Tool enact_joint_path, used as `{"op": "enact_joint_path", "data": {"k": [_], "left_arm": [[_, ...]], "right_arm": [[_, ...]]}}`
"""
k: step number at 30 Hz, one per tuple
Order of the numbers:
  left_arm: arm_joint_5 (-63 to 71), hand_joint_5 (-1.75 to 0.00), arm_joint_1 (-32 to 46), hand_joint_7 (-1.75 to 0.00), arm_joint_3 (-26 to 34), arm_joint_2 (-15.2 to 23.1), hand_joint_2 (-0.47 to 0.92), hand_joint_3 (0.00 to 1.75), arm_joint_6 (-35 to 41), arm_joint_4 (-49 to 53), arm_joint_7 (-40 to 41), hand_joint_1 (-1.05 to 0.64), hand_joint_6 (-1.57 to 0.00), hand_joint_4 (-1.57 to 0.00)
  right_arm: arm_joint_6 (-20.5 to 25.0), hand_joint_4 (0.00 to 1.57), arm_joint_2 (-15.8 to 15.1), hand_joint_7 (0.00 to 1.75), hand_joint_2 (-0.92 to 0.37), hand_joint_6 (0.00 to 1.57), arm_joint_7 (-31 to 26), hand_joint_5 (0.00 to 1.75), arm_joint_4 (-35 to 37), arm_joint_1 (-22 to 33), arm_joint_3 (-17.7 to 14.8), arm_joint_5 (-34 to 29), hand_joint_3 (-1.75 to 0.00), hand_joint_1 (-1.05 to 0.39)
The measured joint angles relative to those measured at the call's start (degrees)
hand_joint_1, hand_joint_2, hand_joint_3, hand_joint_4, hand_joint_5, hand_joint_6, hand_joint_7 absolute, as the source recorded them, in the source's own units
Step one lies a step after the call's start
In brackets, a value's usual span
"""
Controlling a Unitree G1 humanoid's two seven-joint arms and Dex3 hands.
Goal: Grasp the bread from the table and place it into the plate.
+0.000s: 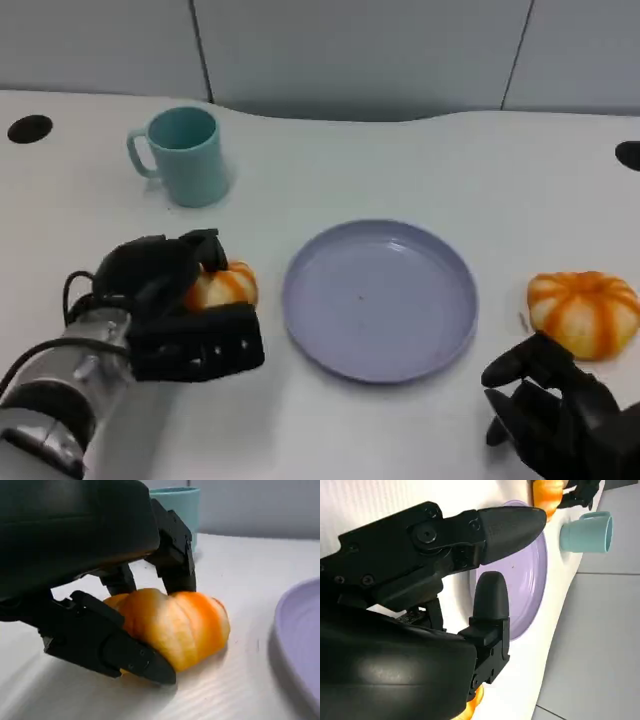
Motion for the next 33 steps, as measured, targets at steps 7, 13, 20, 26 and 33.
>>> {"op": "enact_joint_path", "data": {"k": [7, 13, 20, 26, 33], "left_arm": [[-6.3, -1.75, 1.9, -1.75, 4.7, 0.6, 0.89, 0.10, -5.2, -2.0, -1.7, -0.07, -0.51, -0.74], [-10.4, -1.75, 2.2, -1.75, 8.6, 1.6, 0.86, 0.07, -9.8, -7.0, -1.9, -0.02, -0.56, -0.81], [-11.2, -1.75, 1.4, -1.75, 9.3, 2.0, 0.84, 0.07, -14.8, -12.7, -5.7, -0.02, -0.62, -0.88], [-10.2, -1.75, -0.4, -1.75, 6.0, -1.3, 0.85, 0.07, -17.9, -17.4, -8.6, -0.03, -0.61, -0.90], [-7.1, -1.75, -3.3, -1.75, 1.5, -6.1, 0.82, 0.07, -17.8, -17.4, -13.0, -0.04, -0.65, -0.92]], "right_arm": [[0.0, 0.55, 0.0, 1.75, -0.92, 0.34, 0.0, 1.75, 0.3, -0.5, -0.1, 0.0, -0.34, -0.25], [0.2, 0.55, 0.0, 1.75, -0.92, 0.34, 0.0, 1.75, 0.7, -1.3, -0.1, 0.0, -0.34, -0.25], [0.1, 0.55, 0.1, 1.75, -0.92, 0.34, 0.3, 1.75, 1.9, -2.1, -0.1, 0.2, -0.34, -0.28], [0.2, 0.58, 0.2, 1.75, -0.92, 0.35, 0.5, 1.75, 2.0, -2.2, -0.1, 0.3, -0.33, -0.28], [0.2, 0.54, 0.2, 1.75, -0.92, 0.34, 0.7, 1.75, 2.7, -2.4, -0.1, 0.2, -0.33, -0.28]]}}
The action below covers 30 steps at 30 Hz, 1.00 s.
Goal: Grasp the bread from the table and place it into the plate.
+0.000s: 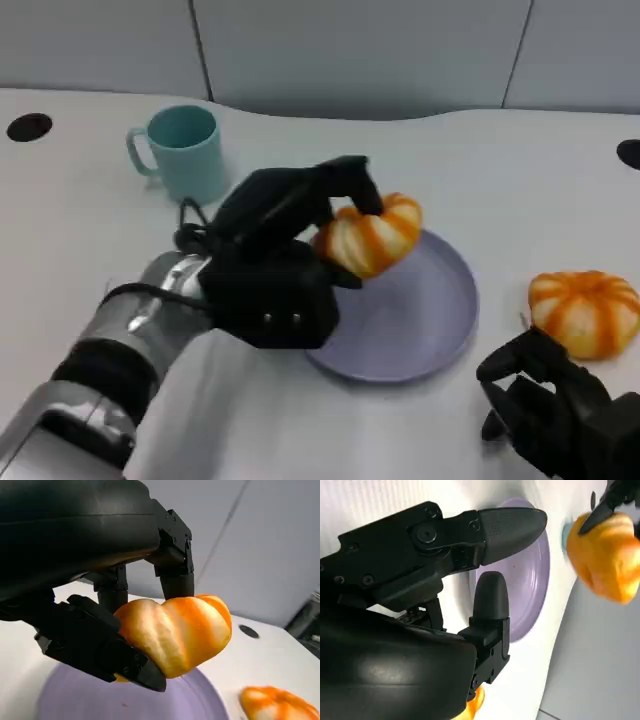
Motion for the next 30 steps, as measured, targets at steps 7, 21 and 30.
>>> {"op": "enact_joint_path", "data": {"k": [7, 21, 30], "left_arm": [[0.4, -1.75, -1.2, -1.75, -0.2, -0.5, 0.82, 0.07, 0.0, 0.6, 0.0, -0.04, -0.66, -0.92], [0.4, -1.75, -1.2, -1.75, -0.2, -0.3, 0.81, 0.09, 0.0, 0.6, 0.0, -0.04, -0.66, -0.92], [0.4, -1.75, -1.2, -1.75, -0.2, -0.3, 0.81, 0.10, 0.0, 0.6, 0.0, -0.04, -0.66, -0.92]], "right_arm": [[0.0, 0.54, 0.0, 1.75, -0.92, 0.34, 0.0, 1.75, 0.1, 0.0, -0.1, 0.0, -0.33, -0.28], [0.0, 0.54, 0.0, 1.75, -0.92, 0.34, 0.0, 1.75, 0.1, -0.1, -0.1, 0.0, -0.33, -0.28], [0.0, 0.54, 0.0, 1.75, -0.92, 0.34, 0.0, 1.75, 0.1, -0.1, -0.1, 0.0, -0.33, -0.28]]}}
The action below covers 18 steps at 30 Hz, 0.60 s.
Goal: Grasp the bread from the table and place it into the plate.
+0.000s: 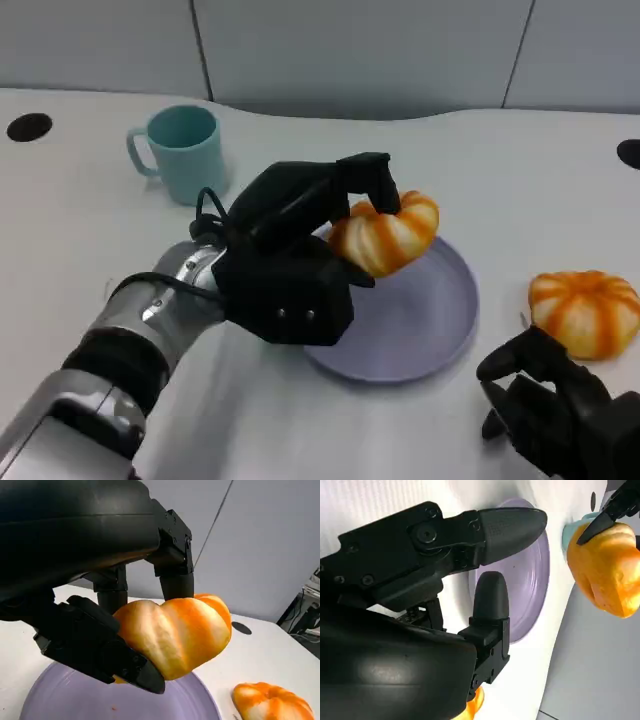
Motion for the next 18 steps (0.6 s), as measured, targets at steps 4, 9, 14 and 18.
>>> {"op": "enact_joint_path", "data": {"k": [4, 9, 14, 18], "left_arm": [[0.0, -1.75, 0.0, -1.75, 0.0, 0.0, 0.80, 0.11, 0.0, 0.0, 0.0, -0.04, -0.66, -0.92], [5.6, -1.75, -3.9, -1.75, -4.4, -2.4, 0.83, 0.13, 4.2, 6.0, 0.4, -0.10, -0.65, -0.88], [14.5, -0.33, -9.3, -0.27, -12.6, -4.2, 0.91, 0.02, 9.2, 10.6, -3.0, -0.68, -0.10, -0.02], [15.7, -0.30, -11.3, -0.21, -14.1, -4.2, 0.92, 0.01, 10.3, 11.7, -3.5, -0.70, -0.10, 0.00]], "right_arm": [[0.0, 0.54, 0.0, 1.75, -0.92, 0.34, 0.0, 1.75, 0.0, 0.0, 0.0, 0.0, -0.33, -0.28], [-0.5, 0.57, 0.0, 1.75, -0.92, 0.35, -0.1, 1.75, 0.1, 0.0, 0.6, -0.4, -0.33, -0.30], [-0.5, 0.61, 0.7, 1.75, -0.92, 0.35, -0.1, 1.75, -0.2, 0.5, 1.1, -0.3, -0.33, -0.28], [-0.1, 0.61, 0.8, 1.75, -0.92, 0.35, -0.1, 1.75, -0.3, 0.8, 1.1, -0.2, -0.33, -0.28]]}}
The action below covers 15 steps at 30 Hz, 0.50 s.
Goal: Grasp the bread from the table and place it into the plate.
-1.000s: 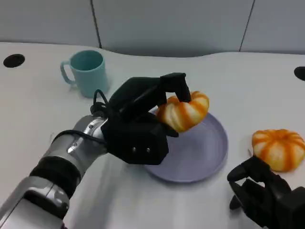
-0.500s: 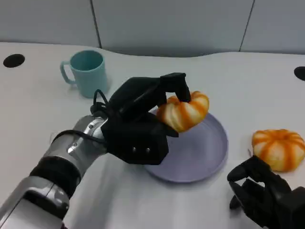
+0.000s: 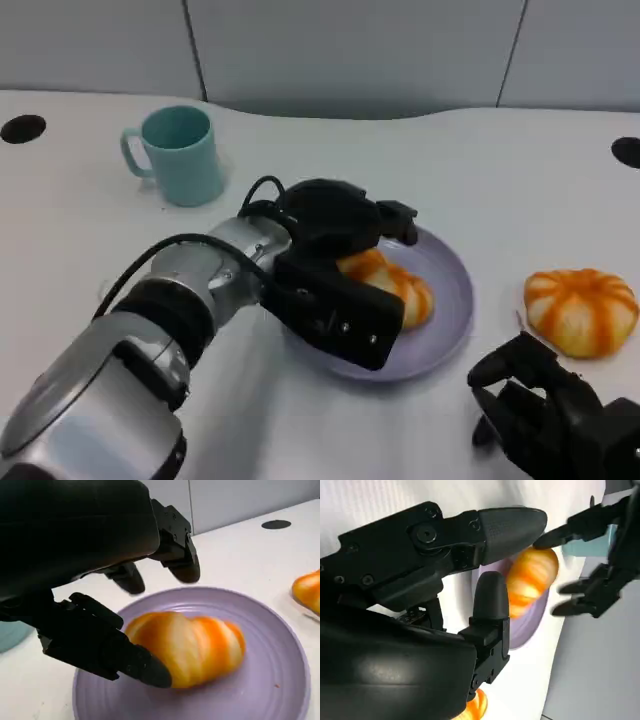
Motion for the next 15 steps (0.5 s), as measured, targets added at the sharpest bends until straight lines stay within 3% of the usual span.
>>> {"op": "enact_joint_path", "data": {"k": [15], "left_arm": [[-0.9, -0.23, 0.0, -0.15, 0.5, 0.8, 0.92, 0.03, 0.0, 0.1, -1.5, -0.71, -0.11, 0.00]], "right_arm": [[-0.2, 0.59, -0.4, 1.75, -0.92, 0.34, 0.1, 1.75, 0.1, -0.1, 0.0, 0.0, -0.33, -0.29]]}}
